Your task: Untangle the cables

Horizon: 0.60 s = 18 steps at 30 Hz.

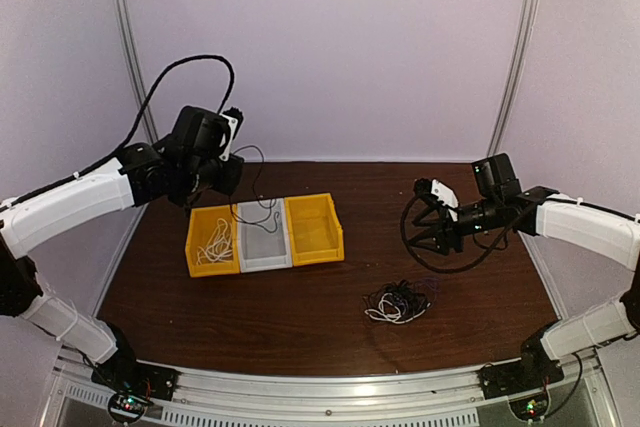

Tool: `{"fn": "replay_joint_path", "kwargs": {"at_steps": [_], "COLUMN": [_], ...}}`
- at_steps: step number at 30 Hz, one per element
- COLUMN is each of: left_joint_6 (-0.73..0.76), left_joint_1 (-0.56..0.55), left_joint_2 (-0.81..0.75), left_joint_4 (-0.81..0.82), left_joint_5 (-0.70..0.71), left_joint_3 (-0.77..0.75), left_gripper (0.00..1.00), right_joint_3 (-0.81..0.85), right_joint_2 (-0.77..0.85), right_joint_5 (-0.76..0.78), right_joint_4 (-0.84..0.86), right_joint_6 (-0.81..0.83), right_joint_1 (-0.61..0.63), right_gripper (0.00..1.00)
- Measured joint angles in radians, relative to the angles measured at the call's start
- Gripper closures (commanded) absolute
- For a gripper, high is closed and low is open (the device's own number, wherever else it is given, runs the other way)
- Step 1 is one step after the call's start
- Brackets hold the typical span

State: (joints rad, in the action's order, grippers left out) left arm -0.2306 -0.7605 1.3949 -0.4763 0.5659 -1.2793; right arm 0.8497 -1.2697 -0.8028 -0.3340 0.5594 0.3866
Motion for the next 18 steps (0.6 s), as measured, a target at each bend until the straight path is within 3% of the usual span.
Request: {"fn": "replay_joint_path", "kwargs": {"at_steps": [11, 18], "left_joint_6": [-0.031, -0.077], "left_joint_1": [0.029, 0.031], "left_joint_2": [0.028, 0.137], "left_joint_4": [-0.004, 0.010], "left_joint_5": [-0.004, -0.031], "left_joint_3": [0.025, 0.025], "left_gripper": [1.00, 1.00], "right_joint_3": [0.000, 0.000], "right_joint_2": [0.000, 0.000], "right_joint_5": [0.013, 0.019], "right_joint_4": [-0.007, -0.010], "right_joint_6": [0.012, 0.014], "right_joint_1": [0.000, 0.000], "right_gripper": [0.43, 0.43]}}
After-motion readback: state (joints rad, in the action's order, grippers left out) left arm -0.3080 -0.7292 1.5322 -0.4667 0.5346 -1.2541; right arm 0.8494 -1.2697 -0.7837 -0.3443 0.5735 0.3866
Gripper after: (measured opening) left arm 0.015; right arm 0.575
